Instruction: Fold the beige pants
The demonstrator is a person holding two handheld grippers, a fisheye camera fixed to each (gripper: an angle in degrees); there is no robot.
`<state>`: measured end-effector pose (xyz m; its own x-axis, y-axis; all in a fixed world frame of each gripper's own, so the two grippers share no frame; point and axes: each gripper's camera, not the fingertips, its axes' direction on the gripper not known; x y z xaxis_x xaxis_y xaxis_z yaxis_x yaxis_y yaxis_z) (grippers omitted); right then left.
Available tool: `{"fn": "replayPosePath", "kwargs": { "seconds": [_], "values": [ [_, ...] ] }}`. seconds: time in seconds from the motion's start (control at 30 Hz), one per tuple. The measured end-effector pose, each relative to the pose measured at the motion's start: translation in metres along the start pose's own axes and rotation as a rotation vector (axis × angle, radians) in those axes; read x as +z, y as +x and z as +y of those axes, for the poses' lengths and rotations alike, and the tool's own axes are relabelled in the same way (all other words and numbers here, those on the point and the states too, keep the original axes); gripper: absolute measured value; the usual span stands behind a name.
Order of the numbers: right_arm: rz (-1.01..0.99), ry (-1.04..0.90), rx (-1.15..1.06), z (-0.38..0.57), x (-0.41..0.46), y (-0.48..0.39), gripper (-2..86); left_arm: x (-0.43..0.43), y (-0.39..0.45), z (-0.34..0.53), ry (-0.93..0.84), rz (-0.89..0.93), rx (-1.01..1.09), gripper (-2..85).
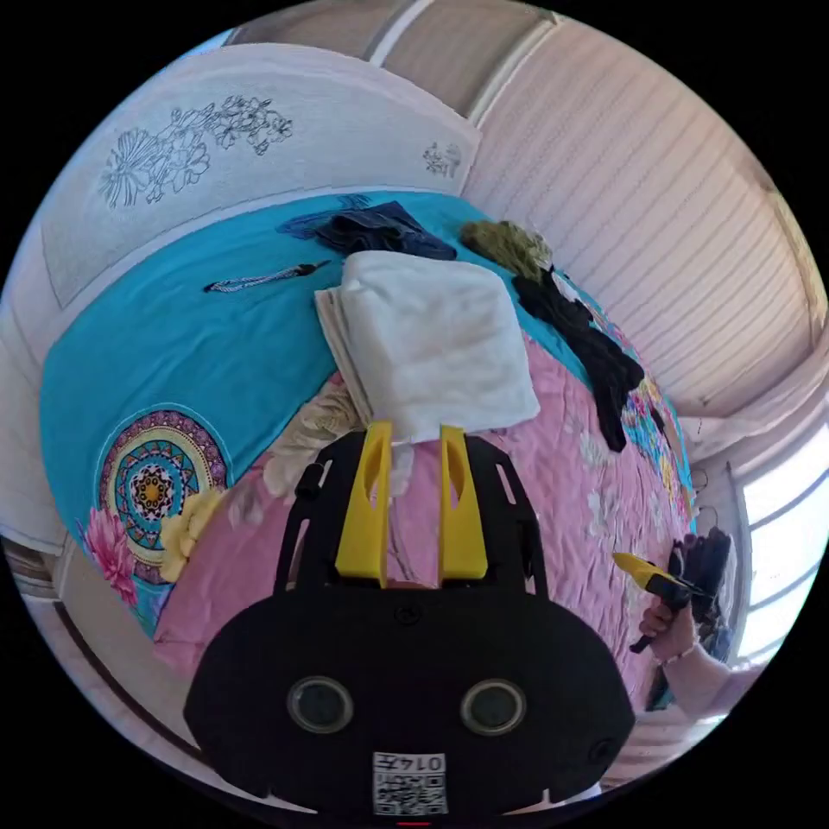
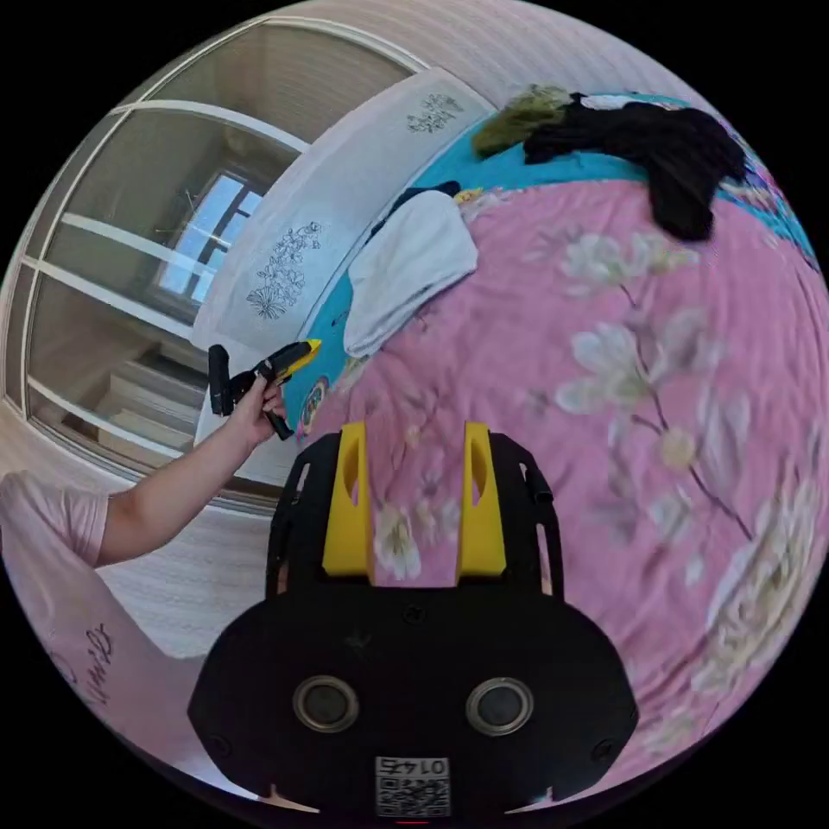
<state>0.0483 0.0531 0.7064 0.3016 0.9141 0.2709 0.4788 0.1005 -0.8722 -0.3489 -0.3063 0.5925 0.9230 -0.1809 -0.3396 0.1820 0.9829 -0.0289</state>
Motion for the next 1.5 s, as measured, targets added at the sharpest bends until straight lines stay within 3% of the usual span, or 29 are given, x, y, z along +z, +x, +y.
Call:
{"fn": "replayPosePath", "kwargs": {
  "seconds": [0.13, 0.27, 0.5, 0.7, 0.8, 0.9, 1.13, 1.3, 1.37, 1.5],
  "values": [
    [-0.148, -0.007, 0.133, -0.097, 0.105, 0.007, 11.6, 0.046, -0.052, -0.016, -0.064, 0.115, -0.161, 10.5],
    [-0.021, -0.125, 0.197, -0.145, 0.173, 0.011, 10.8, 0.056, -0.078, -0.013, -0.120, 0.159, -0.147, 8.0],
    [-0.150, -0.039, 0.141, -0.120, 0.137, 0.022, 2.0, 0.002, -0.063, 0.022, -0.079, 0.328, 0.130, 5.1],
    [-0.320, 0.067, 0.045, -0.011, 0.035, 0.020, 0.9, -0.096, 0.013, 0.140, 0.008, 0.539, 0.425, 4.9],
    [-0.361, 0.046, 0.076, 0.073, -0.006, 0.016, 0.8, -0.133, 0.053, 0.208, -0.064, 0.665, 0.536, 4.9],
    [-0.410, 0.046, 0.242, 0.165, -0.043, 0.021, 0.8, -0.153, 0.100, 0.274, -0.202, 0.762, 0.695, 4.9],
    [-0.105, 0.060, 0.508, 0.336, -0.086, 0.051, 0.8, -0.108, 0.194, 0.446, -0.452, 0.843, 1.184, 5.1],
    [0.035, 0.173, 0.638, 0.397, -0.078, 0.070, 0.6, -0.079, 0.207, 0.519, -0.473, 0.858, 1.196, 2.2],
    [0.103, 0.215, 0.654, 0.413, -0.078, 0.062, 0.4, -0.080, 0.193, 0.524, -0.550, 0.896, 1.064, -0.1],
    [0.127, 0.277, 0.568, 0.428, -0.084, 0.045, 1.0, -0.100, 0.149, 0.508, -0.444, 0.817, 0.943, -0.7]
  ]
}}
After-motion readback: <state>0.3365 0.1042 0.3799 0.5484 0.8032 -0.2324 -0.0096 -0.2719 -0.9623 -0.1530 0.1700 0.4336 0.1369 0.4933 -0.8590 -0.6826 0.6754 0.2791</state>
